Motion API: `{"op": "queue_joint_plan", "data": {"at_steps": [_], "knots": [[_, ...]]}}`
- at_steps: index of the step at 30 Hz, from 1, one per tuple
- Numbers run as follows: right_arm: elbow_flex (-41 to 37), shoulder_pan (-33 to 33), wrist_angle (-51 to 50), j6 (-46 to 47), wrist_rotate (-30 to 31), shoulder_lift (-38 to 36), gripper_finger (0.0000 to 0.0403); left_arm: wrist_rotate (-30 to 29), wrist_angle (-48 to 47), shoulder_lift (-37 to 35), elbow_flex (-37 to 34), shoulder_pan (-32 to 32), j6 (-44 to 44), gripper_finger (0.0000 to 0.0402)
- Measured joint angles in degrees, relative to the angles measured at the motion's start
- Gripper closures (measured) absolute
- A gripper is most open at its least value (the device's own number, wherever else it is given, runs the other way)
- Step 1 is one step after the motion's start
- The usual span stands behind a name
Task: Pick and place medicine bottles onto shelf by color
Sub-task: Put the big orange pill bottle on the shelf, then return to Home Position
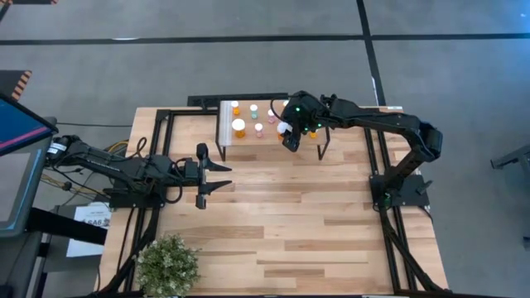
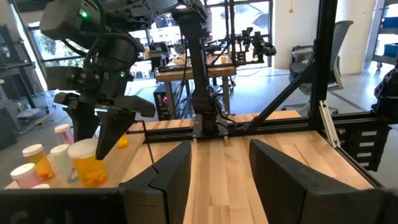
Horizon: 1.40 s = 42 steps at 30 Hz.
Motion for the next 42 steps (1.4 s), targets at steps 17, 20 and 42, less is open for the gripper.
{"op": "queue_joint_plan", "data": {"at_steps": [17, 20, 42], "knots": [[4.8, -0.6, -8.6, -1.8, 0.1, -0.2, 0.0147, 0.0, -0.2, 0.0, 0.0, 0.0, 0.0, 0.0248], [6.7, -0.9, -11.9, -2.0, 0.1, -1.0, 0.0147, 0.0, -0.6, 0.0, 0.0, 0.0, 0.0, 0.0248], [-25.9, 14.0, 11.8, 0.0, 0.1, -42.2, 0.0147, 1.2, -1.7, -1.1, 0.1, -0.1, 0.2, 0.0248]]}}
